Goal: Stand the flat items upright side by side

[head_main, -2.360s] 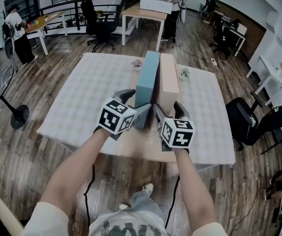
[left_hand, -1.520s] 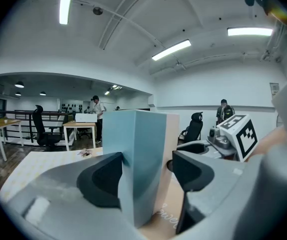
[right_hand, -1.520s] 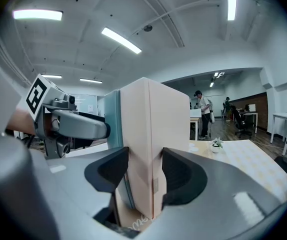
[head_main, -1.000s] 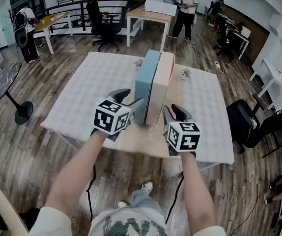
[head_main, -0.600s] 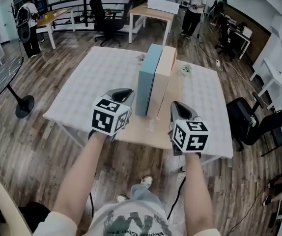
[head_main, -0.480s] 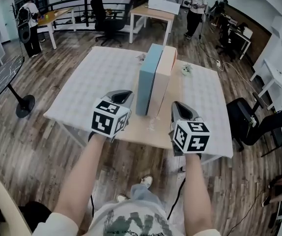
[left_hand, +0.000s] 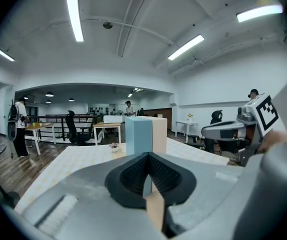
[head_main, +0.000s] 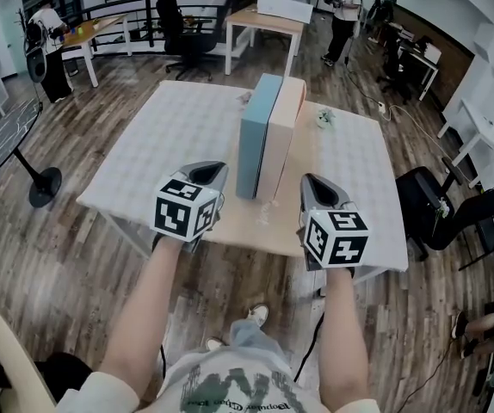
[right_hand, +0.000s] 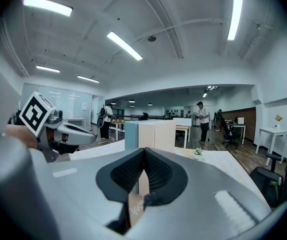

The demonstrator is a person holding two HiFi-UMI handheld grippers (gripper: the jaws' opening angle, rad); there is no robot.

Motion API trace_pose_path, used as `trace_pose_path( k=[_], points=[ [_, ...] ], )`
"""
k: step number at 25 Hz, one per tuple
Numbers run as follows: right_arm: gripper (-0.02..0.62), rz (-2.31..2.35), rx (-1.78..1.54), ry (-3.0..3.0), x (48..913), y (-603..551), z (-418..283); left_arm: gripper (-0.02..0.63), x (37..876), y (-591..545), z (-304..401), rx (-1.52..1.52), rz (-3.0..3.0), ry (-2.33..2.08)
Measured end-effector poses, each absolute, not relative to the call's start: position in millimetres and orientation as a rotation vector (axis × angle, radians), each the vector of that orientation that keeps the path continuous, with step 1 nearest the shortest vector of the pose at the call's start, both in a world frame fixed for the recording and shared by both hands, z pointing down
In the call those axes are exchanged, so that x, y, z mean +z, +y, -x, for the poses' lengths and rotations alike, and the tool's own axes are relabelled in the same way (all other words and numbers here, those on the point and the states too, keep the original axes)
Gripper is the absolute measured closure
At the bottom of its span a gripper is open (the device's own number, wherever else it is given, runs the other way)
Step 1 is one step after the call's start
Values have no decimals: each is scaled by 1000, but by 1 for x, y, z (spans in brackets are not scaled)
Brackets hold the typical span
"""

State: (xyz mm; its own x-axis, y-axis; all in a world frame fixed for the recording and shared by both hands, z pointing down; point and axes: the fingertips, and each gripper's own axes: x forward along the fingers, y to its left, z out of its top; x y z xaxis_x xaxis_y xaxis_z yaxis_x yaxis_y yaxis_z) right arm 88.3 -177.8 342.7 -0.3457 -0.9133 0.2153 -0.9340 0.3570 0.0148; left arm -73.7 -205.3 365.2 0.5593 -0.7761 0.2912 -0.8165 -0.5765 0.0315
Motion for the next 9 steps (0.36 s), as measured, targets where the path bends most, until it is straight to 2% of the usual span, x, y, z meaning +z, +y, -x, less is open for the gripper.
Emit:
trace_pose_path(
  k=[9],
  points=[
    [597, -1663, 180, -2436, 346, -172, -84, 601, 364, -200, 64, 398, -2653, -1319]
  ],
)
